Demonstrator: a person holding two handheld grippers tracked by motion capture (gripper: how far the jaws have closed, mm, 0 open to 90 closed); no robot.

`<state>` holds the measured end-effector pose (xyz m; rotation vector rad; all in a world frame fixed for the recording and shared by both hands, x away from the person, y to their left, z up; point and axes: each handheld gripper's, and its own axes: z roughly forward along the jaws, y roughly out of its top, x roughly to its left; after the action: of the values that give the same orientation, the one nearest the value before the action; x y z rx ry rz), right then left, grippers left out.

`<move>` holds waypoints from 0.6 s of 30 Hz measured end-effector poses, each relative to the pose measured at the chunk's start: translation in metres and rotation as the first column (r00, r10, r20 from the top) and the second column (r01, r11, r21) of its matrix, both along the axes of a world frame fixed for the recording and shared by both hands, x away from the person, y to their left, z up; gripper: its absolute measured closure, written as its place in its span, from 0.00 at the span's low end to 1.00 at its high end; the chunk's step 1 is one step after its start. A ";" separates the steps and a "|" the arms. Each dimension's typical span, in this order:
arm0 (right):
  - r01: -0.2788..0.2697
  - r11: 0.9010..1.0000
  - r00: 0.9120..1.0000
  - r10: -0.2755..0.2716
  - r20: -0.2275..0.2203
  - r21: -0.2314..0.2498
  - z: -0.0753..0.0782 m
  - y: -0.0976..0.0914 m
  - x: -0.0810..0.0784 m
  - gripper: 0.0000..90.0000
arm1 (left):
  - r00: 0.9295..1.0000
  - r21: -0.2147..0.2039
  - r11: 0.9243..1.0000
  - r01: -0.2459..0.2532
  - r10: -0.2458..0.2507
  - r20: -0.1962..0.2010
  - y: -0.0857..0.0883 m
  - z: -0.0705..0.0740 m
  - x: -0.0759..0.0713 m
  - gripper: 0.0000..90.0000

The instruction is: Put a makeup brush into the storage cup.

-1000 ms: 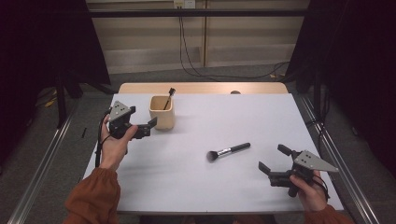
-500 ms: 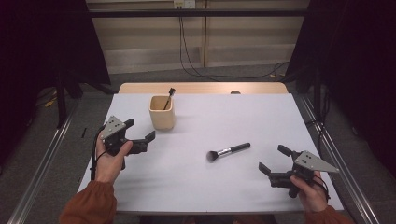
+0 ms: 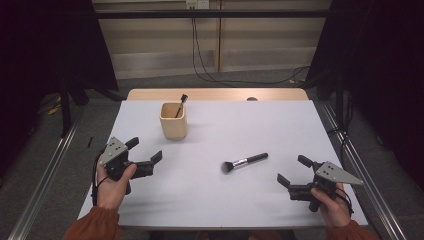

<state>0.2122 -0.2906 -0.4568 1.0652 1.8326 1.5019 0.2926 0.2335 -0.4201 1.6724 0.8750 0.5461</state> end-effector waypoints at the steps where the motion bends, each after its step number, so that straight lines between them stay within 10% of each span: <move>1: 0.000 1.000 1.000 0.000 0.000 0.001 0.000 0.000 0.000 0.00 | 1.000 0.005 1.000 0.004 -0.004 0.003 0.001 -0.001 -0.002 0.03; 18: 0.003 1.000 1.000 -0.003 0.000 0.006 0.000 0.002 0.001 0.00 | 1.000 0.021 1.000 0.007 -0.007 0.005 0.007 -0.010 -0.037 0.03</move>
<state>0.2134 -0.2890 -0.4565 1.0708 1.8269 1.5059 0.2553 0.2406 -0.4298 1.6921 0.8616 0.5567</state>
